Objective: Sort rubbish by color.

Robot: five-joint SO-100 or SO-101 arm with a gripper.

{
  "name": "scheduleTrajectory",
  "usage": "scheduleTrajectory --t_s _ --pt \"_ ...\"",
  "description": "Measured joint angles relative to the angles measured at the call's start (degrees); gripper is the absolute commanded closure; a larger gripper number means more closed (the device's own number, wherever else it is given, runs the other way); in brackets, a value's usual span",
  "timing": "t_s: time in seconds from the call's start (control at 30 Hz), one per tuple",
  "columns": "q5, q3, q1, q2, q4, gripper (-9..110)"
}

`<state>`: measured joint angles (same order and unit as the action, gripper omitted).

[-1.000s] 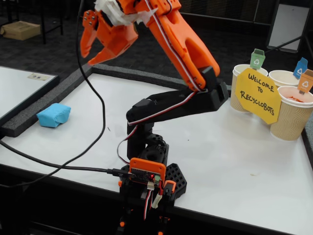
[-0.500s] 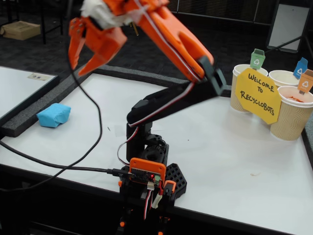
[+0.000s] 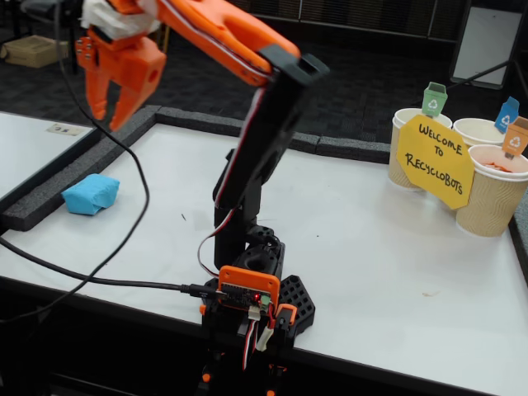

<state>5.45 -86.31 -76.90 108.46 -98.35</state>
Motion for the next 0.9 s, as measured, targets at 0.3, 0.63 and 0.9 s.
scheduleTrajectory --t_s 0.3,0.63,0.9 --pt "0.0 5.8 -1.41 -17.75 0.0 84" --pt "0.0 16.17 -0.35 -31.9 -1.32 77" --pt "0.0 21.45 3.16 -37.79 -1.76 76"
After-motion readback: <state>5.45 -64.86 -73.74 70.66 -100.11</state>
